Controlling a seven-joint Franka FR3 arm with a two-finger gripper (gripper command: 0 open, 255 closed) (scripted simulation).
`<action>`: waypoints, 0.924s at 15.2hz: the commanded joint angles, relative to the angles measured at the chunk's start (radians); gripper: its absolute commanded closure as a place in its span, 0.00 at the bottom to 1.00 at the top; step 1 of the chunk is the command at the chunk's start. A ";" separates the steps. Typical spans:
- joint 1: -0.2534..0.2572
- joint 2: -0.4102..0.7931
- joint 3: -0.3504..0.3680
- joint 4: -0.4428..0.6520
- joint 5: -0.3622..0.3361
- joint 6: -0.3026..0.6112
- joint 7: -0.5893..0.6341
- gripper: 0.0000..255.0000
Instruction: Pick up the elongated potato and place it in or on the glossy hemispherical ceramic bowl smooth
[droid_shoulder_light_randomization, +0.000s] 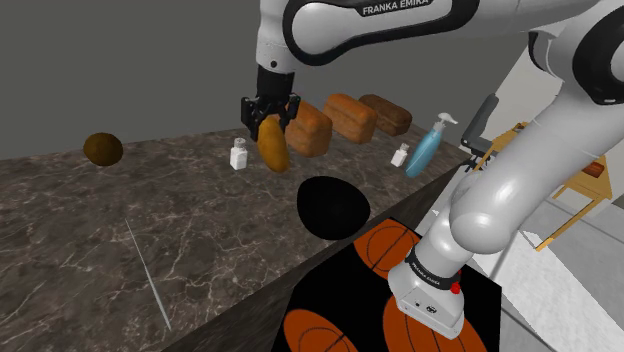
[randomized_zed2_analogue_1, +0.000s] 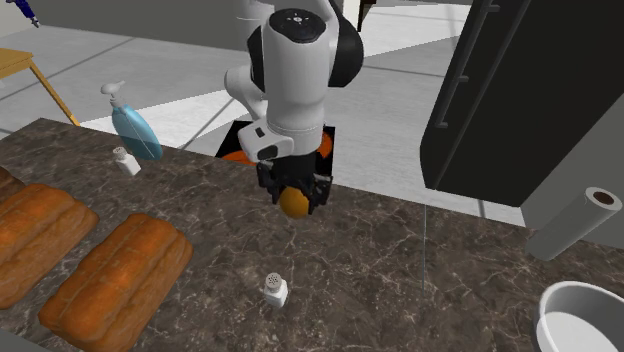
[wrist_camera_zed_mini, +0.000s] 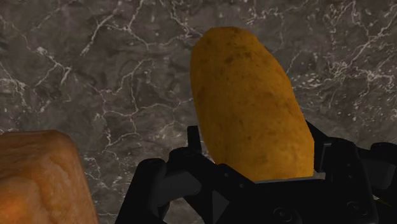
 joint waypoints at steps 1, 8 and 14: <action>0.000 -0.009 -0.001 0.020 0.003 -0.029 -0.003 1.00; 0.013 -0.182 -0.016 -0.112 0.053 -0.064 -0.033 1.00; 0.053 -0.439 -0.042 -0.316 0.108 -0.112 -0.062 1.00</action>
